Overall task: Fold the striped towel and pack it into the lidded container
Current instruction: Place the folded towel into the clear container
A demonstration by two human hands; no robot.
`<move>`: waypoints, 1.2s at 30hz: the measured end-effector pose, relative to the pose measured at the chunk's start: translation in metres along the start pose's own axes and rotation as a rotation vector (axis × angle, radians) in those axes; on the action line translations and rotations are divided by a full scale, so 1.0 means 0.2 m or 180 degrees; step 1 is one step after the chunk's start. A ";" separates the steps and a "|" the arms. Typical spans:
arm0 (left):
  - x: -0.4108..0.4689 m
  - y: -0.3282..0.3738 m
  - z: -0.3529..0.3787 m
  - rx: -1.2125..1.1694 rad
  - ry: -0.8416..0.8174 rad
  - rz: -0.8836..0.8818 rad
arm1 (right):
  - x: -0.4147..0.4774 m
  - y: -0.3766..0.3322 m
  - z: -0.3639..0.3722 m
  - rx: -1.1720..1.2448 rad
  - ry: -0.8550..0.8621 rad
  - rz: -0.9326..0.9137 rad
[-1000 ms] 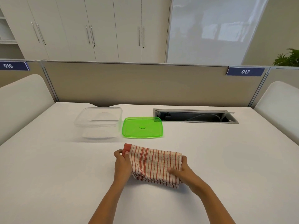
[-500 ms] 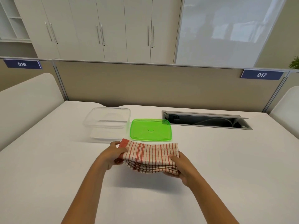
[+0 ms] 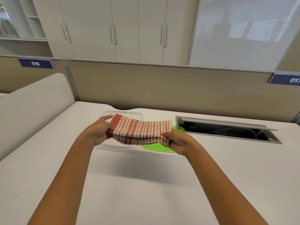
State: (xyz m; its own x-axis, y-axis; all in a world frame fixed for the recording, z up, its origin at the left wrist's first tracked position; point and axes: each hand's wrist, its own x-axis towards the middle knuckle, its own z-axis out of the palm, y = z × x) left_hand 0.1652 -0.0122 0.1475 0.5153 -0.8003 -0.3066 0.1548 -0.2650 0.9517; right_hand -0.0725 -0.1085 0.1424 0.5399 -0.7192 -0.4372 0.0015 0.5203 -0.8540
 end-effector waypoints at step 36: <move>0.68 -0.19 -0.11 0.3870 0.0805 -0.0030 | 0.81 0.09 0.58 -0.6471 0.0105 -0.1663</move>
State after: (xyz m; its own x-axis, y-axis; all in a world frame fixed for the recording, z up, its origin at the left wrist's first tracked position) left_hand 0.2474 -0.0996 0.0709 0.6872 -0.7053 -0.1740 -0.6526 -0.7046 0.2788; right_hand 0.1118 -0.1618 0.0885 0.7827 -0.6151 -0.0949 -0.6061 -0.7880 0.1086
